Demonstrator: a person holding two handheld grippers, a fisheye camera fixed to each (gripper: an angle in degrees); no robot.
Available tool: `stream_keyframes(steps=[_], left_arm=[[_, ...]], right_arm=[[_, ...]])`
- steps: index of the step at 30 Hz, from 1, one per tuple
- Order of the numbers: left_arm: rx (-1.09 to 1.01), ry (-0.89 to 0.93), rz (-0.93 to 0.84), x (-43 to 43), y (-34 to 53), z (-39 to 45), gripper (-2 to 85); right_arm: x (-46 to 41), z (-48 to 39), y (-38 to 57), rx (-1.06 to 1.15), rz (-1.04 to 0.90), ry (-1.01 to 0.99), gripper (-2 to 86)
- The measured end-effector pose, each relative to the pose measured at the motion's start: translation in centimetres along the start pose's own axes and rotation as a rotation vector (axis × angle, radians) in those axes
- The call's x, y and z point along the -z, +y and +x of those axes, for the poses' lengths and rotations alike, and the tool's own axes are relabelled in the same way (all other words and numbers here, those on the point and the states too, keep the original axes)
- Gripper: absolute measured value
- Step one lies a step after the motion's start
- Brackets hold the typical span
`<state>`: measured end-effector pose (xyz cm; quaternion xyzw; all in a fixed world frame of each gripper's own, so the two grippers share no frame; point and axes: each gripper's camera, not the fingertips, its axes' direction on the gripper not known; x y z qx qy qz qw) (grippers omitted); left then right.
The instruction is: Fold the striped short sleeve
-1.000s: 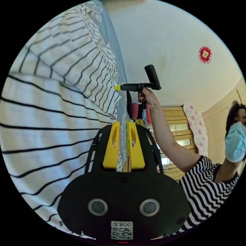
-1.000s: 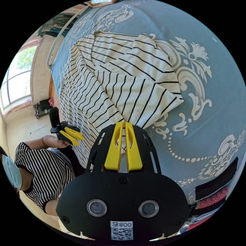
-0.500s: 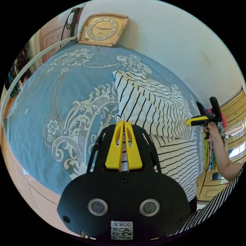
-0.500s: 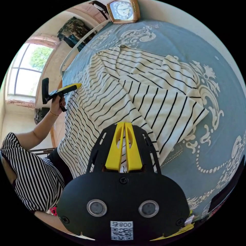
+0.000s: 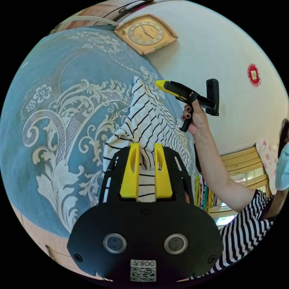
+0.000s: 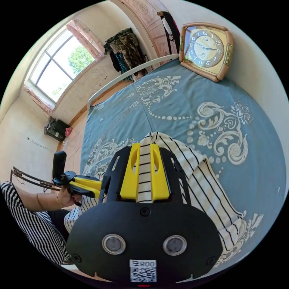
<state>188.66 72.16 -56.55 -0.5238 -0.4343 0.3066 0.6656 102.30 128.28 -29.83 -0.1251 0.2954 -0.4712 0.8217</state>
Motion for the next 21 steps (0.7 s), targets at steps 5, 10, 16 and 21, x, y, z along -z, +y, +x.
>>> stream_keyframes(steps=[5, 10, 16, 21], left_arm=[[0.108, 0.141, 0.047, 1.0, -0.7, -3.1, 3.0], [0.129, 0.194, 0.074, 2.3, -1.4, -3.9, 0.7], [0.125, 0.171, 0.239, 6.4, -0.6, -4.2, 0.8], [0.052, 0.147, 0.212, 6.8, -1.0, -2.5, 3.8]], right_arm=[[-4.0, 0.7, -2.4, -0.016, -0.09, 0.014, 5.5], [-6.3, 0.9, -2.3, -0.015, -0.141, -0.001, 1.9], [-4.6, 1.2, -3.1, -0.022, -0.042, -0.051, 0.7], [-5.5, 2.6, -3.4, -0.069, -0.056, -0.069, 0.5]])
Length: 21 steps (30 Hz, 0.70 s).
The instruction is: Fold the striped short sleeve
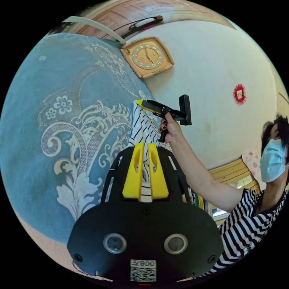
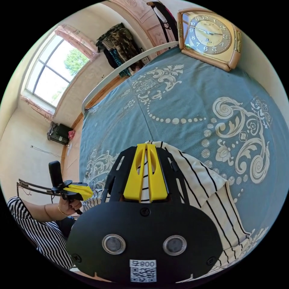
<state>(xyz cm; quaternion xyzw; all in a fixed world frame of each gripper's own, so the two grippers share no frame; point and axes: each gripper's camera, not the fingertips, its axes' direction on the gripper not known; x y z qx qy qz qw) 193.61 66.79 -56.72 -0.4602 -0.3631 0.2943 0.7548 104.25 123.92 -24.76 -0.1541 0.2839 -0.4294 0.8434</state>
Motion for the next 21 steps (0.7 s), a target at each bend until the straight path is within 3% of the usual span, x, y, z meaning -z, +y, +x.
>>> stream_keyframes(steps=[3, 5, 8, 14, 18, 21], left_arm=[[-0.124, -0.097, -0.112, -2.4, -0.5, 2.2, 4.2], [-0.217, -0.278, -0.221, -4.6, -1.0, 3.8, 2.1], [-0.262, -0.344, -0.234, -5.1, -1.1, 5.3, 1.0], [-0.194, -0.395, -0.063, -1.7, -0.8, 6.0, 1.2], [-0.217, -0.303, -0.092, -2.1, -0.6, 7.0, 4.2], [-0.348, -0.341, -0.185, -4.5, -0.5, 9.6, 7.1]], right_arm=[[-0.1, 1.2, 0.7, -0.033, 0.005, -0.026, 0.5], [0.2, 1.7, 1.1, -0.042, 0.013, -0.036, 0.5], [0.8, 2.2, 1.4, -0.042, 0.017, -0.046, 0.5], [2.6, 2.3, 1.4, -0.027, 0.034, -0.047, 0.4], [2.0, 3.3, 1.7, -0.059, -0.012, -0.053, 0.5], [2.9, 3.9, 2.3, -0.073, 0.001, -0.076, 0.5]])
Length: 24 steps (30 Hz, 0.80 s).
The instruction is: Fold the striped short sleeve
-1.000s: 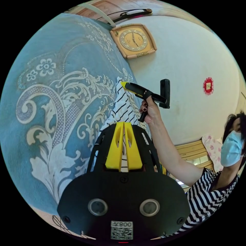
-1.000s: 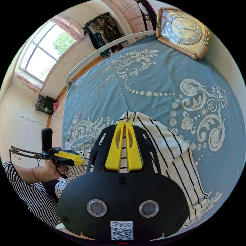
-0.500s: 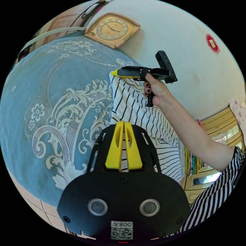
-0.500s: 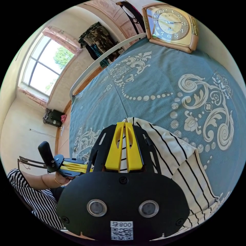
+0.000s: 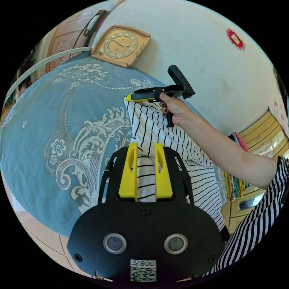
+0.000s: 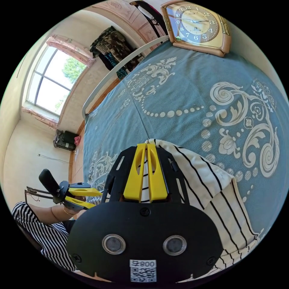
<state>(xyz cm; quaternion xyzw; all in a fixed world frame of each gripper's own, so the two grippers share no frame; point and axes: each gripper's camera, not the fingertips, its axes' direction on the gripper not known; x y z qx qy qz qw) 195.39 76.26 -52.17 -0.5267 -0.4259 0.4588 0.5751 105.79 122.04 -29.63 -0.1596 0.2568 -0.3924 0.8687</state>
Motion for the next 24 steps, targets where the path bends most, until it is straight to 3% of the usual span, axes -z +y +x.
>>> stream_keyframes(steps=[4, 11, 17, 22, 24], left_arm=[[-0.116, -0.184, -0.117, -2.3, -1.1, 3.0, 3.7], [-0.055, -0.224, -0.01, -0.1, -1.1, 4.0, 1.6], [-0.014, -0.203, -0.031, -1.1, -1.2, 4.8, 4.2], [-0.027, -0.211, 0.072, 0.7, -1.3, 6.4, 5.8], [-0.047, -0.201, 0.099, 1.1, -1.6, 7.4, 5.9]], right_arm=[[1.2, 0.2, 0.6, 0.003, -0.004, -0.001, 0.6], [4.2, -0.4, 1.6, 0.021, 0.023, 0.015, 1.1], [6.4, 0.7, 3.3, -0.011, 0.027, -0.017, 3.9], [14.4, 0.8, 10.1, -0.027, 0.139, 0.068, 5.2], [19.9, 1.6, 16.9, -0.064, 0.206, 0.107, 4.5]])
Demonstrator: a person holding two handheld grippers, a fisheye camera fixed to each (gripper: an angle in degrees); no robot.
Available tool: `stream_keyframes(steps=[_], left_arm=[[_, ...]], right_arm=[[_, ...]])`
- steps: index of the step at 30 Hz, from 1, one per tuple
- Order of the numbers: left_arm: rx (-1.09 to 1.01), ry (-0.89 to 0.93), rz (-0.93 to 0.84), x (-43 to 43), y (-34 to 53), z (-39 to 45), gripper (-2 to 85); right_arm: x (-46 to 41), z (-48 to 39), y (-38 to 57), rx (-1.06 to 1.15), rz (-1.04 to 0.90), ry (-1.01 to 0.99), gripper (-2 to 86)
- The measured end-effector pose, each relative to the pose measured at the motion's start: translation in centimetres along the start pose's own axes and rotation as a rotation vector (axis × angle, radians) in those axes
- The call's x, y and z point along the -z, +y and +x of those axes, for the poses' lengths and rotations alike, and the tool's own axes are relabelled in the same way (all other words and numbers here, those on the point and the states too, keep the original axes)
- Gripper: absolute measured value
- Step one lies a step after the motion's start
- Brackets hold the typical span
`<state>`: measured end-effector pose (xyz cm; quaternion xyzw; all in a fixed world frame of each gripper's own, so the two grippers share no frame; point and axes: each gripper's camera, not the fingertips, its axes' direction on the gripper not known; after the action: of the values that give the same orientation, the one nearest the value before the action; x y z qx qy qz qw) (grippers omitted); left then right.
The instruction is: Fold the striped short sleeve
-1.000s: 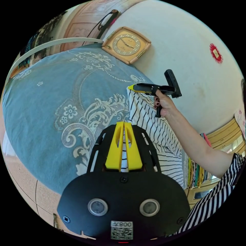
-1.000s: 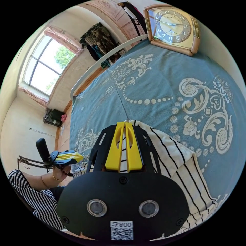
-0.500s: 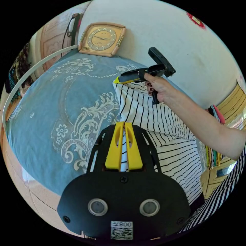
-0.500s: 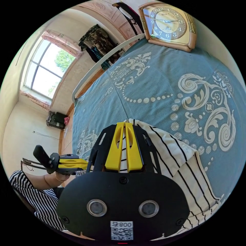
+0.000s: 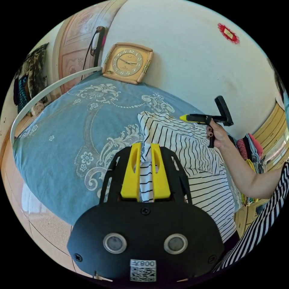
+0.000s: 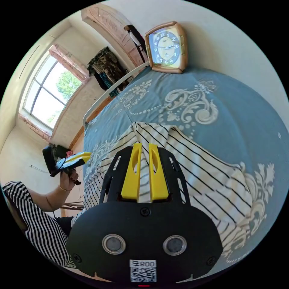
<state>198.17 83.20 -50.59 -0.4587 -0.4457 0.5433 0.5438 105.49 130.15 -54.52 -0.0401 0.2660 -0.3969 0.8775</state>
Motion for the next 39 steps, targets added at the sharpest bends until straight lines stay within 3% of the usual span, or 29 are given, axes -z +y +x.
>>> stream_keyframes(steps=[6, 9, 12, 14, 22, 27, 36, 39], left_arm=[[-0.184, 0.195, -0.057, -3.4, -3.0, 6.1, 4.8], [-0.29, 0.227, -0.116, -7.0, -5.0, 10.3, 3.3], [-0.346, 0.193, -0.206, -11.0, -6.4, 13.1, 1.7], [-0.346, 0.098, -0.316, -14.1, -6.4, 14.0, 0.9], [-0.352, 0.161, -0.235, -13.5, -7.9, 15.9, 0.6], [-0.377, 0.13, -0.32, -16.9, -7.4, 16.9, 0.5], [-0.275, 0.193, -0.288, -12.5, -5.5, 12.6, 0.4], [-0.251, 0.167, -0.282, -12.3, -5.9, 10.6, 0.7]], right_arm=[[15.0, 3.9, 18.6, -0.269, 0.136, 0.222, 3.1], [17.2, 4.7, 23.6, -0.343, 0.134, 0.279, 2.8], [16.1, 6.4, 25.1, -0.391, 0.005, 0.307, 2.3], [17.2, 6.7, 26.2, -0.396, 0.067, 0.258, 2.1], [23.1, 5.6, 25.0, -0.333, 0.205, 0.326, 1.6], [20.7, 11.0, 19.9, -0.384, 0.02, 0.294, 0.7], [28.3, 6.7, 26.6, -0.408, 0.165, 0.221, 1.5], [29.4, 5.5, 25.0, -0.368, 0.174, 0.215, 3.4]])
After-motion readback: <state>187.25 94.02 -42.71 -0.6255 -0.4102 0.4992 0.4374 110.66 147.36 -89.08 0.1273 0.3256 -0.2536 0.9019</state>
